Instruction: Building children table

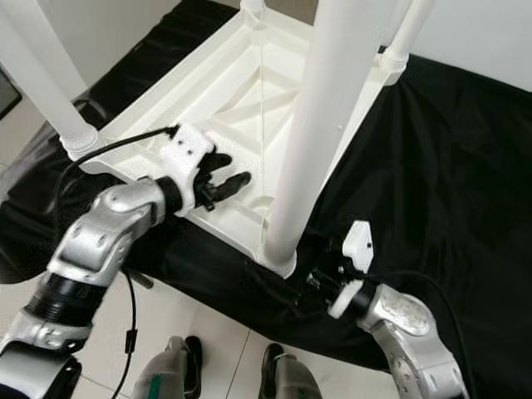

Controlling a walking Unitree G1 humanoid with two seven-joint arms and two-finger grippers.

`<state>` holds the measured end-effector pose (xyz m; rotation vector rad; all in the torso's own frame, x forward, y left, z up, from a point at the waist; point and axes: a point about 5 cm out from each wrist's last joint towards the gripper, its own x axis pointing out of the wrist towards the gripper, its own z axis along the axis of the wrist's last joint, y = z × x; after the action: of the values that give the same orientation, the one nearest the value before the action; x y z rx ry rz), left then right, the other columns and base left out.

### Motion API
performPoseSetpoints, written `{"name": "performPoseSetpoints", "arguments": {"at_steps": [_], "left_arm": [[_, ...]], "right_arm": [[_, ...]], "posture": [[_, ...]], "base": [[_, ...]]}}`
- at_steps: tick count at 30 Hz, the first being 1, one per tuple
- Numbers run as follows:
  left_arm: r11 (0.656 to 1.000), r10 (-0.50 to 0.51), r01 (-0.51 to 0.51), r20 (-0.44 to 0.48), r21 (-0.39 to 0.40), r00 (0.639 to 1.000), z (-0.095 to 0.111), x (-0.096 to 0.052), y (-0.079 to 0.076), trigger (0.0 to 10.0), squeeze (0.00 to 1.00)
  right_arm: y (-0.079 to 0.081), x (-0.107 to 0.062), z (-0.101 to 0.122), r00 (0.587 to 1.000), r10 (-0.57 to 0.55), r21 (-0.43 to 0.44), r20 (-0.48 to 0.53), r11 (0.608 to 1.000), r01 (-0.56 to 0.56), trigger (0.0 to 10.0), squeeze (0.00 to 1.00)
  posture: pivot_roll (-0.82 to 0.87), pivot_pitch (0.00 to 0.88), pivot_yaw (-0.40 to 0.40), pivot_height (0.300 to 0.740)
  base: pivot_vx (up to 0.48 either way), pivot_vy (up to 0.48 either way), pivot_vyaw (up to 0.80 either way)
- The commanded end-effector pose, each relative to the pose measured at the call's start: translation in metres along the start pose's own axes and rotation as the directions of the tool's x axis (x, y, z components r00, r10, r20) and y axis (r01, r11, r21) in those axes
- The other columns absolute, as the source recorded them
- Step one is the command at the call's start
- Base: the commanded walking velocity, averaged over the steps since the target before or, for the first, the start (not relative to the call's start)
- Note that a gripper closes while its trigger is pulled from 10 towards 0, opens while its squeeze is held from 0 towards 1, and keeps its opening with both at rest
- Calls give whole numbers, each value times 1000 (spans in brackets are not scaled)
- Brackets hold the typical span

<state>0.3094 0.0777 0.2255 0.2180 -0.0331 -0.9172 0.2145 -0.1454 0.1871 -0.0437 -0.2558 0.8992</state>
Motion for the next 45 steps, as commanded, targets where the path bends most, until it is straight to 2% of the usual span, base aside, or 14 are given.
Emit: {"name": "performPoseSetpoints", "arguments": {"at_steps": [1,2,3,6,9,13,21,23,24,28,32,36,39,45], "left_arm": [[994,-106,106,-6,-22,994,-2,-6,-10,10000,0],[994,-106,106,-6,-22,994,-2,-6,-10,10000,0],[993,-118,118,-15,-24,993,-9,-15,-13,10000,0],[992,-121,120,-35,-32,992,-17,-23,-16,10000,0],[985,-169,166,-107,-43,980,-33,-38,-28,10000,0],[980,-187,177,-113,-93,976,-33,-48,-34,10000,0],[978,-194,184,-109,-101,975,-31,-60,-36,10000,0],[979,-181,173,-74,-112,981,-28,-62,-37,10000,0],[980,-170,165,-43,-115,984,-24,-61,-38,10000,0],[982,-146,142,-29,-126,989,-23,-58,-38,10000,0],[985,-86,91,44,-146,995,-19,-45,-44,10000,0],[986,-89,97,65,-134,994,-18,-43,-47,10000,0],[997,-75,75,85,-1,994,-17,-36,-52,10000,0],[992,-122,121,90,23,988,-18,-33,-61,10000,0]], "right_arm": [[-2,-2,-2,998,-63,-5,3,998,63,10000,0],[-2,-2,-2,998,-63,-5,3,998,63,10000,0],[-7,-4,-3,991,-132,-18,10,991,132,10000,0],[-10,-6,-5,986,-164,-14,9,986,164,10000,0],[-18,-11,-7,974,-227,-13,11,974,227,10000,0],[-31,-10,-11,958,-287,-46,-14,957,286,10000,0],[-47,-8,-7,919,-394,-99,24,913,395,10000,0],[-52,-8,-4,910,-413,-141,40,899,414,10000,0],[-55,-10,-6,909,-417,-117,25,901,417,10000,0],[-56,-10,-5,907,-419,-134,31,898,419,10000,0],[-50,-3,-8,932,-362,-59,13,930,362,10000,0],[-49,-2,-8,936,-351,-64,15,934,351,10000,0],[-48,1,-8,955,-297,-97,15,950,297,10000,0],[-52,2,-8,963,-269,-109,12,957,268,10000,0]], "posture": [[119,233,-42,740],[119,233,-42,740],[119,231,-45,740],[118,229,-49,740],[115,227,-50,740],[115,228,-53,740],[116,232,-68,740],[113,232,-73,740],[113,232,-77,740],[103,230,-80,740],[90,225,-84,740],[80,222,-83,740],[78,212,-80,740],[80,201,-79,740]], "base": [[0,0,0],[0,0,0],[0,0,0],[0,0,0],[0,0,0],[0,0,0],[0,0,0],[0,0,0],[0,0,0],[0,0,0],[0,0,0],[0,0,0],[0,0,0],[0,0,0]]}}
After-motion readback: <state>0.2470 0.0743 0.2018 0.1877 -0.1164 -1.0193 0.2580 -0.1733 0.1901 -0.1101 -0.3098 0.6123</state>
